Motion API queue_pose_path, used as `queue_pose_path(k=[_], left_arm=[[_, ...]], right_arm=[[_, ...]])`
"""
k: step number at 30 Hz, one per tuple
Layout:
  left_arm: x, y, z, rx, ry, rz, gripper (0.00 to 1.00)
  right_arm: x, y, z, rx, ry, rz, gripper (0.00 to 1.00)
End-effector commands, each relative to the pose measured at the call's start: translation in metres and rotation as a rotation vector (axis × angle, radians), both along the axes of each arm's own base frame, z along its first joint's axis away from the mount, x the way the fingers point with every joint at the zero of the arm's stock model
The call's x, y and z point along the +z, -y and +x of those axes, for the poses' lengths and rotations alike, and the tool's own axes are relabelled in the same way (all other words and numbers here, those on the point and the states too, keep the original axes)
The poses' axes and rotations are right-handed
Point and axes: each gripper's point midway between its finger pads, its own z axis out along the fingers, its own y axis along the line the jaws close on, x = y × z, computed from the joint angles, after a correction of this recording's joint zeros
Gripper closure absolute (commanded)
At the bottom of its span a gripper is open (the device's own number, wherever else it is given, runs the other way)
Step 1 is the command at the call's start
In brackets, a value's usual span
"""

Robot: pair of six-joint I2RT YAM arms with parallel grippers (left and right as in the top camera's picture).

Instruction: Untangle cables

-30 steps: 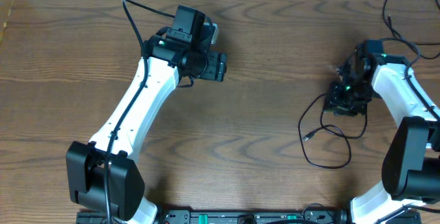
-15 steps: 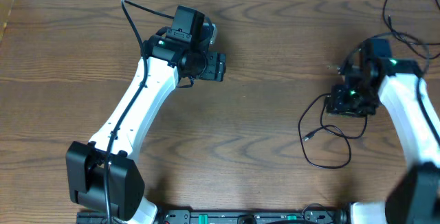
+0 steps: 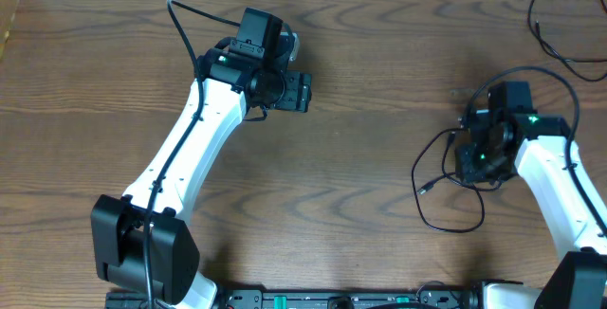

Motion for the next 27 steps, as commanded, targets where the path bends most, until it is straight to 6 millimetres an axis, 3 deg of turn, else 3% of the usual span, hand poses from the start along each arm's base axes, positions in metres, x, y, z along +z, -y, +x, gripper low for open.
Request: queue_pose_path(k=[1,10,27], left_arm=[[0.000,-0.002,0.002,0.017,-0.005,-0.001,0.22],[-0.001,-0.002,0.002,0.017,-0.006,-0.001,0.22],[-0.001,-0.002,0.002,0.017,-0.007,0.000,0.22]], right_arm=[[-0.014,0.002,-0.003,0.057,0.009,-0.023,0.60],[-0.046,-0.020,-0.008,0.231,0.065,0.076,0.59],[-0.061,-0.022,0.008,0.346,0.194,0.056,0.64]])
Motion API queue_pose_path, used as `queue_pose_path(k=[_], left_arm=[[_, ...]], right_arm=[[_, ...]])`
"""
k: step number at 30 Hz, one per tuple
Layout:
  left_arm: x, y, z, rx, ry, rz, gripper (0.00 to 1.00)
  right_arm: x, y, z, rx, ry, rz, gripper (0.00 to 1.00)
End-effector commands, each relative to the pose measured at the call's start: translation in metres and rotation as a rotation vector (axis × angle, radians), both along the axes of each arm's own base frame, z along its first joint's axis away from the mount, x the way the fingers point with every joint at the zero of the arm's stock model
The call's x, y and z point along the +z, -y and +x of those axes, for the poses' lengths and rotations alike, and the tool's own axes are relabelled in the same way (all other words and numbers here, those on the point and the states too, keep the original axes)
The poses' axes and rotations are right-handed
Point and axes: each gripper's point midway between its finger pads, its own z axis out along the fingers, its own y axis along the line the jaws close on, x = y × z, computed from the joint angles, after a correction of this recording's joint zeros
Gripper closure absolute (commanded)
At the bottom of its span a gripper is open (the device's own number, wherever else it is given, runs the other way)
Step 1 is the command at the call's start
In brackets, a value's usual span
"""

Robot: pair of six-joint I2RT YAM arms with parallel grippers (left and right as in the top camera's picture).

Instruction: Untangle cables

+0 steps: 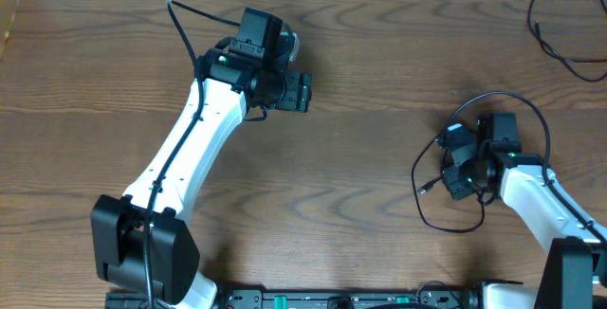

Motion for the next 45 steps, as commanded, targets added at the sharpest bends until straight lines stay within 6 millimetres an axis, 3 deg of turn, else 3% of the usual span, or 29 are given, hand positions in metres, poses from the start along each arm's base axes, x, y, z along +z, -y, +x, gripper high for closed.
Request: queue_pose_path(k=[1,10,17,26,29,31,35,45], left_arm=[[-0.001,-0.002,0.002,0.017,-0.008,0.000,0.21],[-0.001,-0.002,0.002,0.017,-0.007,0.000,0.22],[-0.001,-0.002,0.002,0.017,-0.007,0.000,0.21],[-0.001,-0.002,0.002,0.017,-0.007,0.000,0.22],[-0.001,-0.002,0.002,0.017,-0.007,0.000,0.21],[-0.001,-0.002,0.002,0.017,-0.007,0.000,0.21],[-0.001,-0.002,0.002,0.017,-0.007,0.000,0.22],[0.000,-0.001,0.004,0.036,-0.005,-0.011,0.21]], right_arm=[[-0.001,-0.006,0.002,0.040,0.018,0.019,0.64],[-0.003,-0.010,-0.001,0.045,0.013,0.041,0.73],[-0.014,-0.021,-0.018,0.059,-0.027,0.104,0.68],[-0.016,-0.022,-0.021,0.052,-0.035,0.111,0.67],[-0.016,-0.022,-0.021,0.036,-0.036,0.115,0.71],[-0.015,-0.022,-0.019,0.026,-0.033,0.120,0.79],[-0.013,-0.022,-0.011,-0.112,-0.024,0.157,0.97],[-0.008,-0.004,0.014,-0.598,0.020,0.213,0.99]])
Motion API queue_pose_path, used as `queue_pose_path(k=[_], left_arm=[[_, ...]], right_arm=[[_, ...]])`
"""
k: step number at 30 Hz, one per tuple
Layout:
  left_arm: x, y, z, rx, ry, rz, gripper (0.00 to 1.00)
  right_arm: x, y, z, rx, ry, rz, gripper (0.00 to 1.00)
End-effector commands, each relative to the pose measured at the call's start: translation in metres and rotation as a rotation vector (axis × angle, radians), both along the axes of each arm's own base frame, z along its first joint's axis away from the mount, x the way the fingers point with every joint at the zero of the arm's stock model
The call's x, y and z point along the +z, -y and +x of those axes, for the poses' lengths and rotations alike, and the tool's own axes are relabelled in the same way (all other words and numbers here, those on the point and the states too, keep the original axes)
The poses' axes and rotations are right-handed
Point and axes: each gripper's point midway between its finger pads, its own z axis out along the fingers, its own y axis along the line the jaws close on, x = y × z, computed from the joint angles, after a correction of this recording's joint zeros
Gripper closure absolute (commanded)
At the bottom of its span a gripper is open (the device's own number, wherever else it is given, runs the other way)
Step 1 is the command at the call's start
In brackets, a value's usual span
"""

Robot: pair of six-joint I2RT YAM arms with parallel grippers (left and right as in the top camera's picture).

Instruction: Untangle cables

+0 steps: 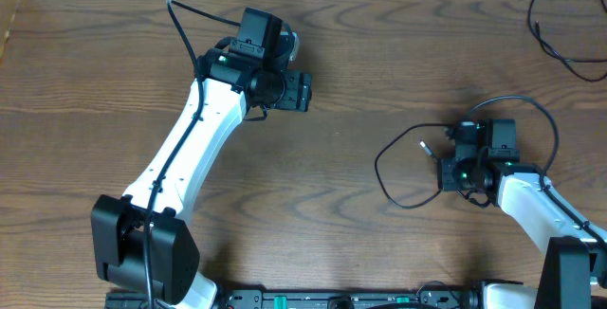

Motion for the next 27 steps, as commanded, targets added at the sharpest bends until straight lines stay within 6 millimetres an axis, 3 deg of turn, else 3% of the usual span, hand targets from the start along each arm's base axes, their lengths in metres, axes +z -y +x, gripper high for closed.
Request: queue_pose_path(k=[1,5,8,13,20,23,27], left_arm=[[0.000,-0.001,0.003,0.029,-0.005,-0.008,0.21],[0.000,-0.001,0.002,0.028,-0.008,-0.007,0.21],[0.000,-0.001,0.002,0.028,-0.009,-0.006,0.21],[0.000,-0.001,0.002,0.028,-0.009,-0.006,0.22],[0.000,-0.001,0.002,0.028,-0.009,-0.006,0.22],[0.000,-0.001,0.002,0.028,-0.009,-0.006,0.21],[0.000,-0.001,0.002,0.028,-0.009,-0.006,0.21]], right_arm=[[-0.004,0.013,0.000,-0.274,-0.046,0.017,0.99],[0.002,0.019,0.000,-0.355,-0.069,0.010,0.99],[0.018,0.019,0.008,-0.361,-0.068,0.014,0.99],[0.073,0.020,0.031,-0.325,-0.003,0.006,0.99],[0.171,0.034,0.068,-0.368,0.144,0.019,0.99],[0.193,0.039,0.075,-0.379,0.181,0.021,0.99],[0.203,0.044,0.079,-0.386,0.206,0.018,0.99]])
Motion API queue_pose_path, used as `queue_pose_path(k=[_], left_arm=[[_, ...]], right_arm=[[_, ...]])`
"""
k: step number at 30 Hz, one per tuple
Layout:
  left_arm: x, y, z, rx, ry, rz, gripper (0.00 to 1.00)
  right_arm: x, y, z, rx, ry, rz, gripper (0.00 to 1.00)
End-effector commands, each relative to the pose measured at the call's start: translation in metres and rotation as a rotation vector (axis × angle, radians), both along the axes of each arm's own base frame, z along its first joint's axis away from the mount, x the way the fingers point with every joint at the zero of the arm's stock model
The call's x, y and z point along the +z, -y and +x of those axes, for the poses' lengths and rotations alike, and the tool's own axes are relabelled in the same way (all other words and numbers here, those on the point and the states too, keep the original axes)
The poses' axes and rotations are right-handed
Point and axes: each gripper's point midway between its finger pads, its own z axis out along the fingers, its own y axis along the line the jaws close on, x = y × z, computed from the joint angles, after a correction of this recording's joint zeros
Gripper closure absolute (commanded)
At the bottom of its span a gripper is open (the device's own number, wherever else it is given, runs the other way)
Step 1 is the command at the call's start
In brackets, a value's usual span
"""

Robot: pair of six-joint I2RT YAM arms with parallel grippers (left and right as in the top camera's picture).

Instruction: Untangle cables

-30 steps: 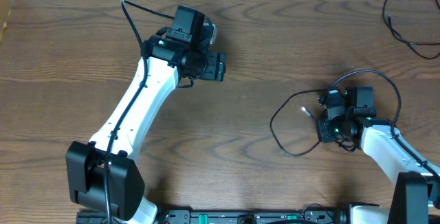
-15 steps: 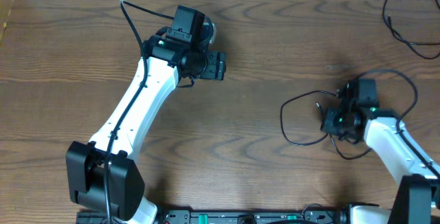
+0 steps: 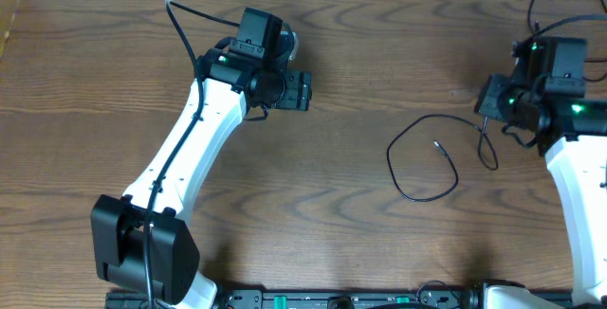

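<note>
A thin black cable (image 3: 410, 191) lies in an open loop on the wooden table, right of centre, with its free plug end (image 3: 436, 144) inside the loop. Its other end rises past a small bend (image 3: 490, 155) to my right gripper (image 3: 486, 103), which hangs over the table's right side and appears shut on it. A second black cable (image 3: 542, 32) curls in the far right corner, apart from the first. My left gripper (image 3: 302, 92) hovers at the upper left centre, far from both cables. Whether its jaws are open or shut does not show from above.
The table's back edge runs along the top of the view. The left arm (image 3: 190, 148) stretches diagonally across the left half. The right arm (image 3: 579, 176) stands along the right edge.
My right gripper has moved up and to the right, from low near the table's right centre to beside the corner cable. The loop now lies a little further right and more spread out. The left arm is unchanged.
At first my right gripper sat over a bunched tangle of cable at the right. It was then lower and more to the left on the same bundle. Later the cable lay pulled out into a loop to the left. Now the loop lies open with the gripper raised at the far right.
</note>
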Motion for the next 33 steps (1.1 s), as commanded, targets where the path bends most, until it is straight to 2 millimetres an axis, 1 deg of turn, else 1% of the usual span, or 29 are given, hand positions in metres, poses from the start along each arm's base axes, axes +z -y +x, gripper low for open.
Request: queue_pose_path(k=[1,3,4,6,7,8,10,11,13,15,16,17,18,21,23,25,28,30,33], left_arm=[[-0.001,-0.001,0.002,0.012,-0.005,0.001,0.22],[-0.001,-0.001,0.002,0.012,-0.005,0.001,0.22],[-0.001,-0.001,0.002,0.012,-0.005,0.001,0.21],[-0.001,-0.001,0.002,0.012,-0.005,0.000,0.22],[-0.001,-0.001,0.002,0.012,-0.005,0.001,0.22],[-0.001,-0.001,0.002,0.012,-0.005,0.001,0.21],[-0.001,-0.001,0.002,0.012,-0.005,0.001,0.22],[-0.001,-0.001,0.002,0.012,-0.005,0.001,0.22],[-0.001,-0.001,0.002,0.012,-0.005,0.000,0.21],[-0.001,-0.001,0.002,0.012,-0.005,0.000,0.22],[-0.001,-0.001,0.001,0.012,-0.005,0.001,0.21],[-0.001,-0.001,0.001,0.012,-0.005,0.001,0.22],[-0.001,-0.001,0.001,0.012,-0.005,0.001,0.23],[-0.001,-0.001,0.001,0.012,-0.006,0.001,0.22],[-0.001,-0.001,0.002,0.012,-0.005,0.001,0.21],[-0.001,-0.001,0.002,0.012,-0.005,0.001,0.22],[-0.001,-0.001,0.002,0.012,-0.005,0.001,0.21],[-0.001,-0.001,0.002,0.012,-0.005,0.001,0.21],[-0.001,-0.001,0.002,0.012,-0.005,0.000,0.22]], right_arm=[[0.010,0.011,0.003,-0.037,0.028,-0.006,0.99],[0.020,0.020,0.012,-0.068,0.079,-0.005,0.99],[0.029,0.025,0.019,-0.081,0.119,0.004,0.99],[0.056,0.032,0.032,-0.084,0.212,0.026,0.99],[0.071,0.038,0.038,-0.088,0.255,0.027,0.99],[0.090,0.045,0.044,-0.084,0.301,0.022,0.99],[0.119,0.059,0.052,-0.094,0.356,0.006,0.99],[0.135,0.068,0.055,-0.099,0.381,-0.006,0.99],[0.160,0.084,0.058,-0.113,0.401,-0.035,0.99],[0.181,0.101,0.060,-0.128,0.406,-0.070,0.99],[0.192,0.114,0.061,-0.148,0.405,-0.084,0.99],[0.197,0.121,0.061,-0.160,0.405,-0.091,0.99],[0.208,0.136,0.061,-0.190,0.408,-0.099,0.99],[0.230,0.170,0.060,-0.255,0.434,-0.118,0.99],[0.247,0.193,0.059,-0.296,0.472,-0.141,0.99],[0.264,0.211,0.057,-0.321,0.515,-0.172,0.99],[0.286,0.231,0.050,-0.351,0.576,-0.206,0.99],[0.295,0.240,0.045,-0.366,0.599,-0.226,0.99],[0.297,0.247,0.040,-0.368,0.596,-0.263,0.99]])
